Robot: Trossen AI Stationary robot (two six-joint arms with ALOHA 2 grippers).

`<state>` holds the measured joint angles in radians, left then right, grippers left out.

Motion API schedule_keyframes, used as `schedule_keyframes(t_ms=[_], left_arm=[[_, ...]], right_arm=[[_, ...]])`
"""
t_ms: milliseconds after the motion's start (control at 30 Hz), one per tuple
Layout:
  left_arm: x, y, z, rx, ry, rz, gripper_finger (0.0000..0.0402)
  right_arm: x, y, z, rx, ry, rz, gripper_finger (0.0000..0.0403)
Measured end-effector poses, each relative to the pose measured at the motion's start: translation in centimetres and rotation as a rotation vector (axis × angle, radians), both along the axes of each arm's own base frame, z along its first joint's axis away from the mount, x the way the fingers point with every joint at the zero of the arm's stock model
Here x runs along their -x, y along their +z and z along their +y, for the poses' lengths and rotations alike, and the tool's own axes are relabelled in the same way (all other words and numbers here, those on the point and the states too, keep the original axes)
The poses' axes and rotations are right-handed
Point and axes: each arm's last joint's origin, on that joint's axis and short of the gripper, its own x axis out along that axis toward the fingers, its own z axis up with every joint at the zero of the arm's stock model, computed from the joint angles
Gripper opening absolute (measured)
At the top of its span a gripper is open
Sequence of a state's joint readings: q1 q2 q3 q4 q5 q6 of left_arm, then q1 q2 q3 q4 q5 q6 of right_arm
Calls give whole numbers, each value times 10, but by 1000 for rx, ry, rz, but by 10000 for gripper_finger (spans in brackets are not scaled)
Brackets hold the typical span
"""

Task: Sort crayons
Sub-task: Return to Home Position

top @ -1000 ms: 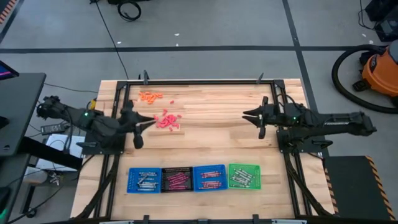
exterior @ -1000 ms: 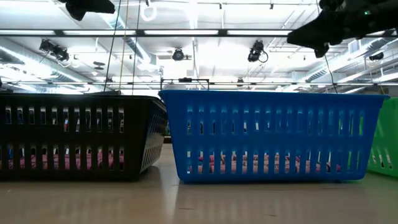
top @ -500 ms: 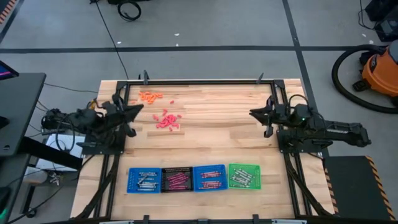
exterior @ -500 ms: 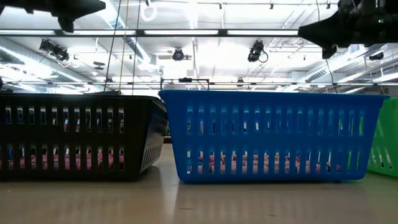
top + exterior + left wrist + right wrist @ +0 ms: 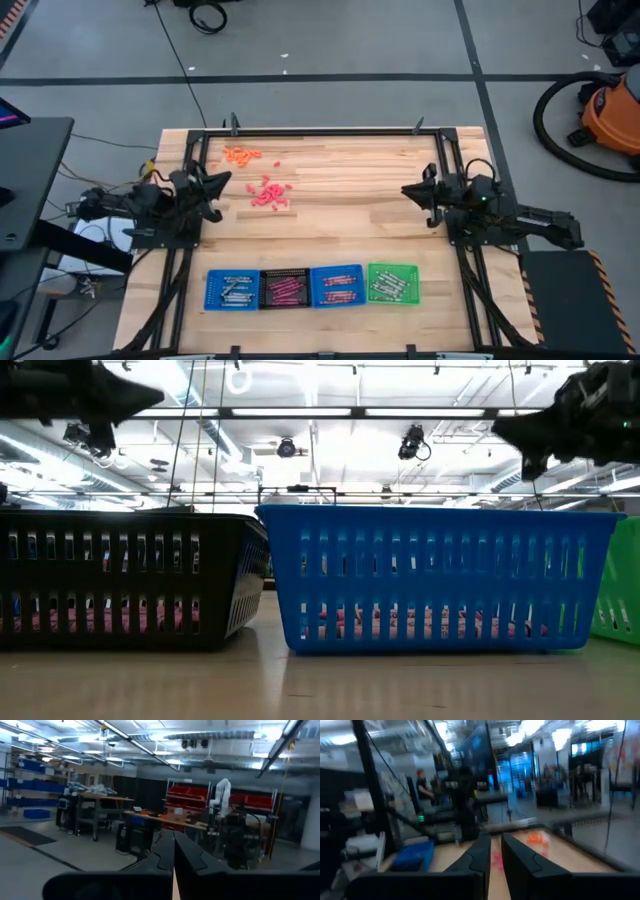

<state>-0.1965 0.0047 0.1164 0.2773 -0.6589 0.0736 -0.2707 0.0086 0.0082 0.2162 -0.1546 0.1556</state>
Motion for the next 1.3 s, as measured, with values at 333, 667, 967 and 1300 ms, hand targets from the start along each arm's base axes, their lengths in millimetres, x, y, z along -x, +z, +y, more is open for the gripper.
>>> schedule_keyframes(t_ms=[333, 667, 967, 1300], left_arm=[[-13, -33, 1, 99, -177, -9, 2], [-15, -37, 2, 294, -258, -50, 30], [-15, -37, 2, 319, -264, -60, 35], [-15, -37, 2, 319, -264, -60, 36]], right_arm=[[-1, -6, -2, -159, -29, 35, 52], [-1, -7, -2, -81, -44, 54, 53], [-1, -7, -2, -79, -44, 53, 53], [-1, -7, -2, -77, -44, 53, 53]])
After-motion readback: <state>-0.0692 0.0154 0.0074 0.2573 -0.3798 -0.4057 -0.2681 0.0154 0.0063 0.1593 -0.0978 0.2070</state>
